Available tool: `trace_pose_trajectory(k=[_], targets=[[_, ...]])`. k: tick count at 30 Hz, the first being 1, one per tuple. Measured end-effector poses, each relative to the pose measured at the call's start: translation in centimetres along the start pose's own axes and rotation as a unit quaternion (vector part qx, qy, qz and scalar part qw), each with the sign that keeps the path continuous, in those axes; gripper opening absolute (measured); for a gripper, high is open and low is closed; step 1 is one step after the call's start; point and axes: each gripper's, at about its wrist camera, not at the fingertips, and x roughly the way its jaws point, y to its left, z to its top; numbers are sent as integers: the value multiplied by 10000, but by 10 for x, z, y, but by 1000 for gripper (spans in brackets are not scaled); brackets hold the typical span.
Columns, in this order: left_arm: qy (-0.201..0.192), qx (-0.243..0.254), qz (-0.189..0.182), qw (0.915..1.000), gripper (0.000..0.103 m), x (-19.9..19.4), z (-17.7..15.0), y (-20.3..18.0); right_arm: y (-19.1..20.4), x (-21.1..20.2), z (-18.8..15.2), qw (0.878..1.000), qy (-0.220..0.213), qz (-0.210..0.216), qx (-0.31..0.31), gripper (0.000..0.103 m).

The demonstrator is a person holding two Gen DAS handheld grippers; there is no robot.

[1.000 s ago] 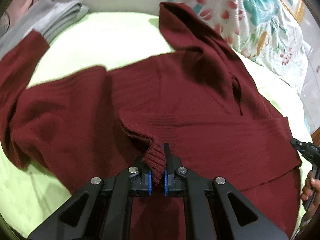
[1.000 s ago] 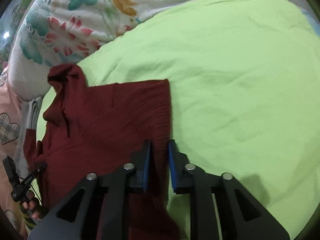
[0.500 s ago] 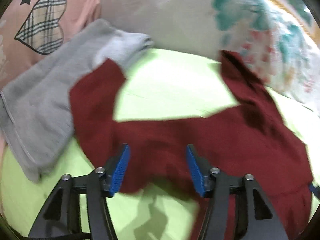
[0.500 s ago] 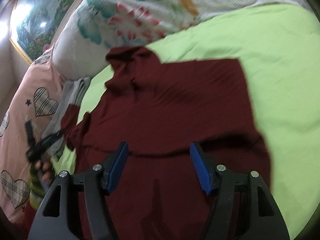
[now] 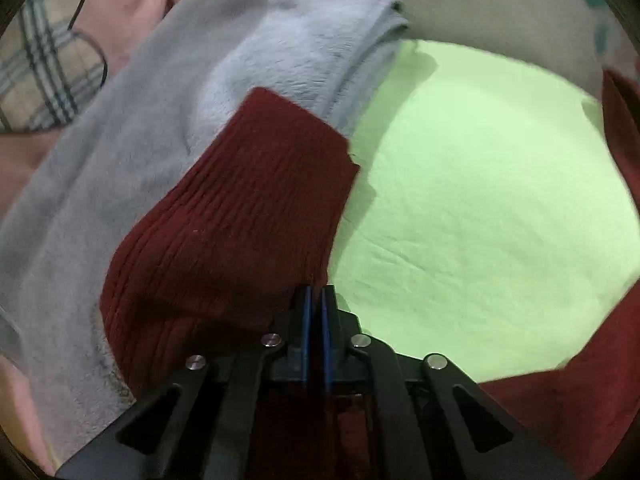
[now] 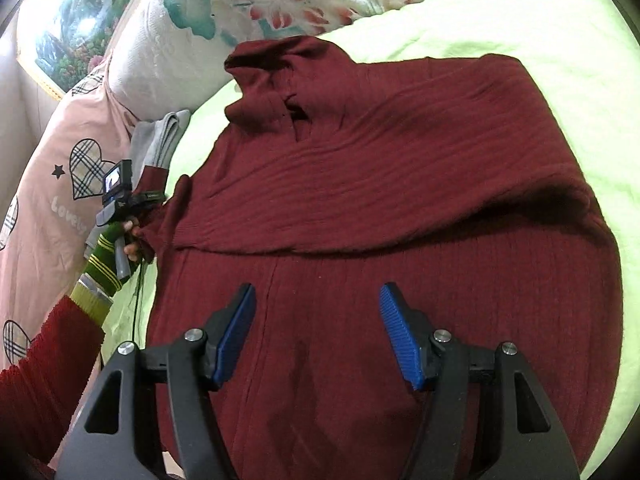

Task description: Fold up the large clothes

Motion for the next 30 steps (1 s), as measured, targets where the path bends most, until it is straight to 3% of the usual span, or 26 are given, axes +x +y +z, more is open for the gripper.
trace_pose_trajectory(k=[6, 12, 14, 18, 27, 30], targets=[[-619, -529, -1081, 9908, 2, -48, -17, 33, -3, -4, 0, 10000, -79, 43, 27, 65], [-1118, -562, -2012, 9715, 2, -113, -40, 15, -1, -13, -1, 9997, -200, 160, 34, 65], [-1233, -431, -2258, 9654, 2, -136, -53, -7, -2, -17, -4, 9996, -241, 163, 55, 65], [-1344, -96, -2971, 9453, 2, -187, -77, -67, -15, -24, -10, 9991, -295, 154, 244, 65], [-1175, 875, -4228, 8943, 2, -247, -135, -257, -39, -47, -10, 9967, -575, 71, 562, 65], [-1042, 1335, -4217, 8908, 2, -241, -159, -314, -51, -53, -9, 9951, -669, 13, 723, 65]])
